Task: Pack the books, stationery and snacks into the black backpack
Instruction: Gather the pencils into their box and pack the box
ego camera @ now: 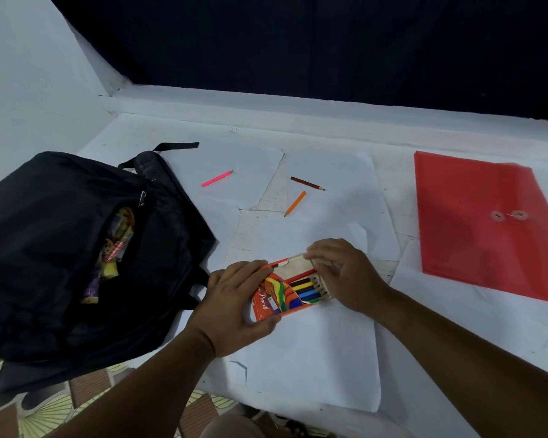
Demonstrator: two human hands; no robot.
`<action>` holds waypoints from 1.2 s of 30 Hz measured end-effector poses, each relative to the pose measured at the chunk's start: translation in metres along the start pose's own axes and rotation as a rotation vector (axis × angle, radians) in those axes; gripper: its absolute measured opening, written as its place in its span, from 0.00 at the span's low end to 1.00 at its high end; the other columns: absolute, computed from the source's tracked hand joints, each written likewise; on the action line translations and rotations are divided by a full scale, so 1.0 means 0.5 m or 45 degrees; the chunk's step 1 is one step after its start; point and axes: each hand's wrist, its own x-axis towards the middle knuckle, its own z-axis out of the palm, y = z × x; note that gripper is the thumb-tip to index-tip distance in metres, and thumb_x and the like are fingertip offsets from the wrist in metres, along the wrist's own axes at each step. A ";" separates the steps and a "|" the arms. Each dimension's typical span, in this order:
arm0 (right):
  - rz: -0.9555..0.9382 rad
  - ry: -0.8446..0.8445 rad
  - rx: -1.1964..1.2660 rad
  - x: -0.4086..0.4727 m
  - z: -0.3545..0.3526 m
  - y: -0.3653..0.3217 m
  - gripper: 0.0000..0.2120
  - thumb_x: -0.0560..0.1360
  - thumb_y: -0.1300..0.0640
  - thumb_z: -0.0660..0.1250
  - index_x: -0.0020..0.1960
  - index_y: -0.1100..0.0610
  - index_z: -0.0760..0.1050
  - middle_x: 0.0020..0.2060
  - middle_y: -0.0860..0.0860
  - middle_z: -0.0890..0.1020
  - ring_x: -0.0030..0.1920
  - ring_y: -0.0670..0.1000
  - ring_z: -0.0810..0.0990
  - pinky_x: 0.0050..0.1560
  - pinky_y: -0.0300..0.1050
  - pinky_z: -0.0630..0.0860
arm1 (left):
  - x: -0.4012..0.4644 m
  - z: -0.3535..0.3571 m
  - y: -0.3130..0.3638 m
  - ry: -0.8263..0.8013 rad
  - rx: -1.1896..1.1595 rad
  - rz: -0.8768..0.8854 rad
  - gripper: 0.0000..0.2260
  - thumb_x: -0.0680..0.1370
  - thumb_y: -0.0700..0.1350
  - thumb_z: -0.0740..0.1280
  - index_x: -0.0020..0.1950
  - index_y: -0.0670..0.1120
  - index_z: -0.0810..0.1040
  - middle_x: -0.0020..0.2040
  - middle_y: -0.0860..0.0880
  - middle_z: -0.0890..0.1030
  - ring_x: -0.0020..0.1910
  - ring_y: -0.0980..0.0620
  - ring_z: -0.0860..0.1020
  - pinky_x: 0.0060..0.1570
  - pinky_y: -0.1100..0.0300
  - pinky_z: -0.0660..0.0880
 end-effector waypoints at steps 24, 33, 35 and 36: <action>0.534 -0.094 0.570 0.061 -0.050 -0.002 0.13 0.82 0.62 0.60 0.58 0.50 0.80 0.48 0.49 0.85 0.51 0.46 0.84 0.52 0.38 0.80 | 0.001 0.001 -0.001 0.008 0.014 0.011 0.36 0.73 0.72 0.62 0.76 0.55 0.65 0.75 0.59 0.67 0.73 0.61 0.63 0.70 0.61 0.53; 0.058 -0.220 -0.350 0.197 -0.002 -0.009 0.25 0.77 0.71 0.62 0.71 0.53 0.73 0.71 0.49 0.70 0.64 0.52 0.74 0.57 0.46 0.76 | 0.002 -0.002 -0.001 0.007 0.006 -0.008 0.36 0.73 0.71 0.63 0.76 0.56 0.65 0.75 0.59 0.67 0.73 0.59 0.64 0.71 0.57 0.56; 0.018 -0.243 -0.446 0.207 0.012 -0.004 0.28 0.75 0.73 0.64 0.72 0.55 0.71 0.70 0.50 0.71 0.64 0.55 0.73 0.55 0.49 0.78 | 0.003 -0.002 0.000 0.000 0.009 -0.011 0.36 0.73 0.72 0.63 0.76 0.56 0.65 0.75 0.59 0.67 0.73 0.60 0.63 0.72 0.57 0.56; 0.001 -0.209 -0.468 0.210 0.016 0.000 0.27 0.75 0.73 0.65 0.71 0.55 0.73 0.68 0.51 0.73 0.62 0.55 0.74 0.53 0.50 0.79 | 0.003 -0.002 0.000 0.001 0.008 -0.012 0.36 0.73 0.72 0.63 0.76 0.56 0.65 0.75 0.59 0.67 0.73 0.61 0.63 0.71 0.58 0.56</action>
